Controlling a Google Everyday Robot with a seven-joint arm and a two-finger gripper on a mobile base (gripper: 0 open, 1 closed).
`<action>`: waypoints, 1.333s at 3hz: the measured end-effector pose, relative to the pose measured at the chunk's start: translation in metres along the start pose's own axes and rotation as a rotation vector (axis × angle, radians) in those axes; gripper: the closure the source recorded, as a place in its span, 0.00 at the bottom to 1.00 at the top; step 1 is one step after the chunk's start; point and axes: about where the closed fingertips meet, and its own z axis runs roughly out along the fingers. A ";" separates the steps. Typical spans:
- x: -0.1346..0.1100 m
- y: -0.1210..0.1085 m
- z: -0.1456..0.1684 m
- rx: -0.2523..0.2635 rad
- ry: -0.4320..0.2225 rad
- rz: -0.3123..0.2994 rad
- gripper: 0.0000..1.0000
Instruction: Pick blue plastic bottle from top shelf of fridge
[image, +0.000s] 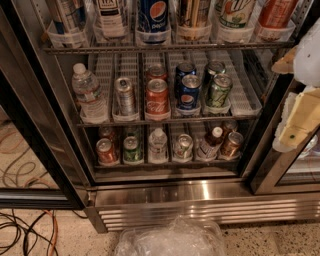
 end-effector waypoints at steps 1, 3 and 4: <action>0.000 0.000 0.000 0.000 0.000 0.000 0.00; -0.037 0.001 0.002 -0.002 -0.122 0.005 0.00; -0.080 0.010 0.006 -0.032 -0.312 0.054 0.00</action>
Offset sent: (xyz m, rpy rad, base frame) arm 0.0085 0.0207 0.0049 0.0205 -0.0036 0.0414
